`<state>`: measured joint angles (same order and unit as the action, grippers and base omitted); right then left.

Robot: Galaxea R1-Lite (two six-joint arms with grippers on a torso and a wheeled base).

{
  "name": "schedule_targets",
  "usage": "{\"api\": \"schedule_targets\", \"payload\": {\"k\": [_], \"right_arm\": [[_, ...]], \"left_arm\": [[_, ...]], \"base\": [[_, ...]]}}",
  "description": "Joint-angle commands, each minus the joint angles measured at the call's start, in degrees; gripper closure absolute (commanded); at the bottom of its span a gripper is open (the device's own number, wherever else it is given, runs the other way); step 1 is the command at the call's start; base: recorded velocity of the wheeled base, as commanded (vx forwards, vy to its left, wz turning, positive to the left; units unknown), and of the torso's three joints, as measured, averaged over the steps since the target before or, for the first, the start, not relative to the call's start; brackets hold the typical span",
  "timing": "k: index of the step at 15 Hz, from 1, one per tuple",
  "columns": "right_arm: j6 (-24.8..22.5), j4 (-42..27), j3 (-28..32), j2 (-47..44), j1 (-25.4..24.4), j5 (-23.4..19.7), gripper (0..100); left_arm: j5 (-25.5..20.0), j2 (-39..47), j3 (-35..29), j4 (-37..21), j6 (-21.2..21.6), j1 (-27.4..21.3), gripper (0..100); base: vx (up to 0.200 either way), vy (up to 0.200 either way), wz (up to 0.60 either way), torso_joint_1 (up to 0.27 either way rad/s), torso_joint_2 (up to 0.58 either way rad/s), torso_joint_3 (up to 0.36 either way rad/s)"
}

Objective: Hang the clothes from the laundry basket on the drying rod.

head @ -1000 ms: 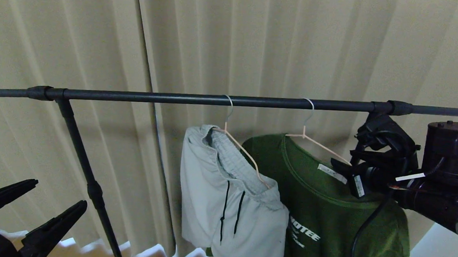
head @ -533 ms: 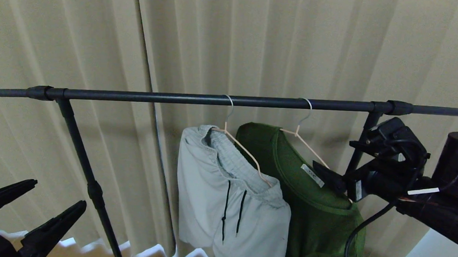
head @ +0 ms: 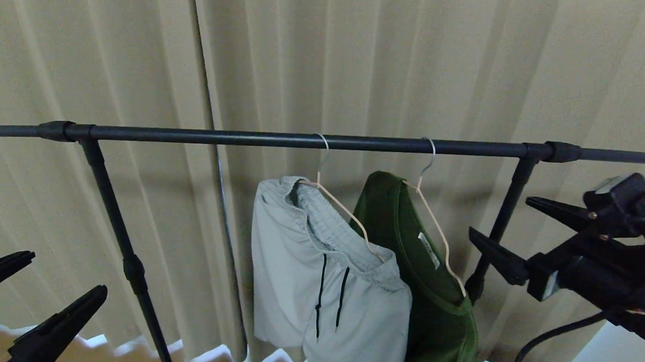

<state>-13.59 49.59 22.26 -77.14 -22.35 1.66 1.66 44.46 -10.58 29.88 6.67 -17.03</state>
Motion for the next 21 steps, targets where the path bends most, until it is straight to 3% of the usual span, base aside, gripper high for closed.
{"api": "schedule_targets", "payload": {"k": [1, 4, 8, 9, 10, 11, 12, 13, 16, 18, 20, 21], "right_arm": [[0.4, -0.4, -4.3, 10.2, 2.9, -0.1, 0], [0.3, -0.8, -9.9, 18.2, 5.4, 0.1, 0], [0.3, -6.9, -14.7, 25.5, 6.1, 0.8, 0], [0.3, -10.1, -15.1, 27.3, 7.8, 0.9, 0], [0.3, -18.7, -15.7, 31.6, 12.9, 0.9, 0], [0.3, -22.2, -15.7, 33.4, 15.1, 0.7, 0], [0.5, -31.4, -15.5, 38.6, 20.0, 0.5, 0], [1.6, -36.3, -15.4, 41.7, 22.3, 0.3, 0], [4.2, -45.4, -15.6, 50.7, 23.0, -0.1, 0], [4.8, -46.3, -15.7, 58.2, 22.3, -1.3, 0], [4.8, -49.1, -15.9, 66.0, 21.6, -2.6, 0], [4.8, -52.1, -16.1, 72.6, 20.5, -4.2, 0]], "left_arm": [[0.0, -3.6, 1.4, 0.1, -0.1, 0.0, 0], [0.6, -13.3, 4.2, -1.6, -0.2, 0.5, 0], [1.0, -25.4, 2.2, -19.1, 0.0, 8.5, 0], [1.0, -27.7, 1.6, -23.4, 0.0, 10.0, 0], [1.2, -31.4, 1.5, -30.2, -0.2, 12.2, 0], [1.7, -32.9, 1.6, -32.3, -0.3, 13.1, 0], [3.6, -36.4, 1.9, -37.8, -0.3, 14.8, 0], [4.4, -38.7, 2.1, -40.0, -0.2, 15.2, 0], [4.4, -41.0, 4.6, -38.1, -1.7, 15.3, 0], [3.6, -41.0, 8.2, -31.8, -2.0, 15.3, 0], [-1.5, -41.0, 9.8, -28.6, -1.8, 15.3, 0], [-6.8, -41.1, 10.6, -28.6, -1.9, 15.3, 0]], "base": [[0.0, 0.0, 0.0, 0.0, 0.0, 0.0], [0.0, 0.0, 0.0, 0.0, 0.0, 0.0], [0.0, 0.0, 0.0, 0.0, 0.0, 0.0], [0.0, 0.0, 0.0, 0.0, 0.0, 0.0], [0.0, 0.0, 0.0, 0.0, 0.0, 0.0], [0.0, 0.0, 0.0, 0.0, 0.0, 0.0], [0.0, 0.0, 0.0, 0.0, 0.0, 0.0], [0.0, 0.0, 0.0, 0.0, 0.0, 0.0], [0.0, 0.0, 0.0, 0.0, 0.0, 0.0], [0.0, 0.0, 0.0, 0.0, 0.0, 0.0], [0.0, 0.0, 0.0, 0.0, 0.0, 0.0], [0.0, 0.0, 0.0, 0.0, 0.0, 0.0]]}}
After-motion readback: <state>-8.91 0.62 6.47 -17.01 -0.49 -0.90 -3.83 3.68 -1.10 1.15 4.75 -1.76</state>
